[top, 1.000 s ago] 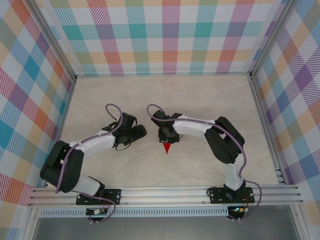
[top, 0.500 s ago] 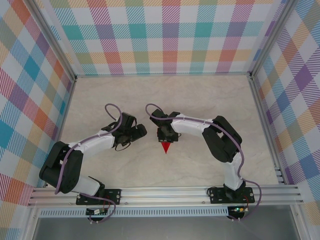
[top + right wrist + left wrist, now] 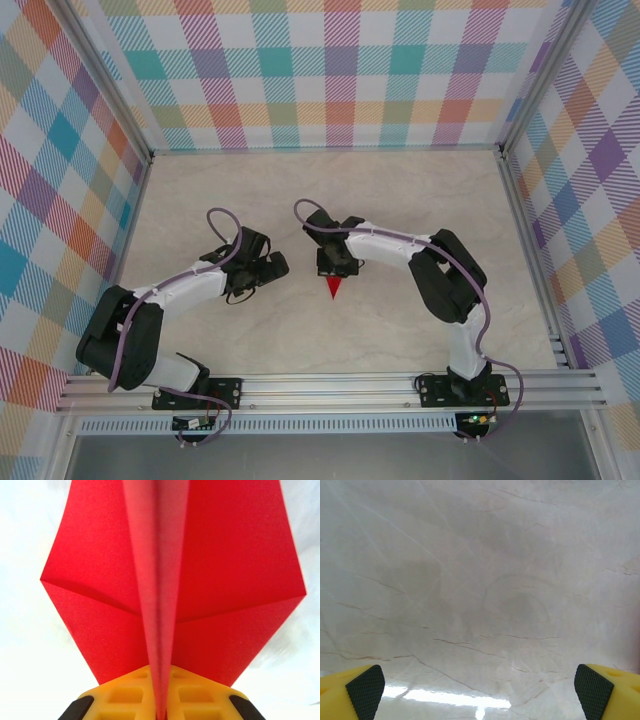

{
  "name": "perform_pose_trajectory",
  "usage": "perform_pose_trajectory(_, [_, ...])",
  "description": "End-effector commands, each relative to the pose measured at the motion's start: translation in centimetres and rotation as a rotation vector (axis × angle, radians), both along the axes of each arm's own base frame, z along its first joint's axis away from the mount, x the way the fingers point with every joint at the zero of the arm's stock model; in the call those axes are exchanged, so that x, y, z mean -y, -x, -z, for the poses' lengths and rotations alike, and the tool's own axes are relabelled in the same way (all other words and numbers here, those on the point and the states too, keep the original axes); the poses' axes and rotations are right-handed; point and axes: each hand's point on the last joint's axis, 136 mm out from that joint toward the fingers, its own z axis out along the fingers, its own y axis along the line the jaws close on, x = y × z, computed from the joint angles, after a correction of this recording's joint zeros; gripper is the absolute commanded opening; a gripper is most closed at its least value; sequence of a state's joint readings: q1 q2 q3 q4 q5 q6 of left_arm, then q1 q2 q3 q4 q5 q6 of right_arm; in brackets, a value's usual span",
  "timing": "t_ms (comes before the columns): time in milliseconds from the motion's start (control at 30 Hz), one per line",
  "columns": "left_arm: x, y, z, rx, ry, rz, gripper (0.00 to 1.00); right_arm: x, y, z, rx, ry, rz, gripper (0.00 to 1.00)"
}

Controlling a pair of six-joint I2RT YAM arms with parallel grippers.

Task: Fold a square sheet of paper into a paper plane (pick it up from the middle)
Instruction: Move the paper plane to the center of the table.

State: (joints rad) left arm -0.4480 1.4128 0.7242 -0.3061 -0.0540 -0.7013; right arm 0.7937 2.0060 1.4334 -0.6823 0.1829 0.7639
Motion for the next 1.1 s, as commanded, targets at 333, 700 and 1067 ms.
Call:
perform_pose_trajectory(333, [-1.6,-0.2,-1.3,0.008,-0.037,-0.011,1.00,1.7,-7.3,-0.8,0.051,0.005,-0.068,0.12])
perform_pose_trajectory(700, [-1.3,-0.3,-1.4,0.000,-0.032,0.001,1.00,1.7,-7.8,1.8,-0.027,0.016,-0.065,0.16])
perform_pose_trajectory(1067, [-1.4,-1.0,-2.9,0.026,-0.050,-0.001,1.00,0.7,-8.5,-4.9,0.073,-0.078,-0.060,0.31])
